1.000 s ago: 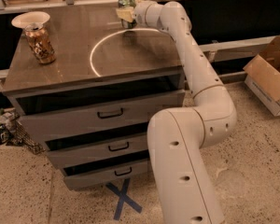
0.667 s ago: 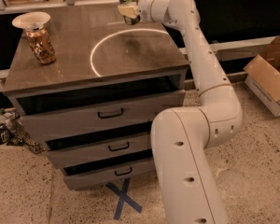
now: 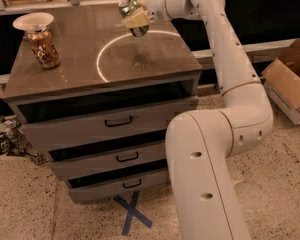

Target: Knock green can over

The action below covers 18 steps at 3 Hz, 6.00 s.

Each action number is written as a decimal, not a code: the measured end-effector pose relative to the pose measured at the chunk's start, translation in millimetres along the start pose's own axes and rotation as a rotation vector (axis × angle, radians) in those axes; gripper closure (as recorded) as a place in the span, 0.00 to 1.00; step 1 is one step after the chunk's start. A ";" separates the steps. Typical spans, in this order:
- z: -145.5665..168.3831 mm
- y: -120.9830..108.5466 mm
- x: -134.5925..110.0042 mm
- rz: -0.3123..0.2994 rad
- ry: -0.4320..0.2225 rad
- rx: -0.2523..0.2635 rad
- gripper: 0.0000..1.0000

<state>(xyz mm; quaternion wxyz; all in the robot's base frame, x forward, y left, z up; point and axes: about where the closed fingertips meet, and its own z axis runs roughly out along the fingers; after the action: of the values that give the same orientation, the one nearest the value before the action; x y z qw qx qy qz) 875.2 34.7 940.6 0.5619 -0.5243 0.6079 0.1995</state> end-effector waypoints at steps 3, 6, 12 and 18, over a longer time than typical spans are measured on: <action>0.4 65.1 4.5 -0.155 0.168 -0.246 1.00; 0.0 93.9 8.7 -0.271 0.411 -0.358 1.00; 18.8 122.7 25.6 -0.301 0.554 -0.465 0.14; -13.0 77.5 13.3 -0.066 0.337 -0.277 0.00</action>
Offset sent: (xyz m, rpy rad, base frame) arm -0.0343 0.0099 -0.0096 -0.1390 0.0019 0.1269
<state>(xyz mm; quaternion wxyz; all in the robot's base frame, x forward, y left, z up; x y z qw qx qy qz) 804.7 47.2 905.7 0.3810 -0.6421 0.6426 0.1722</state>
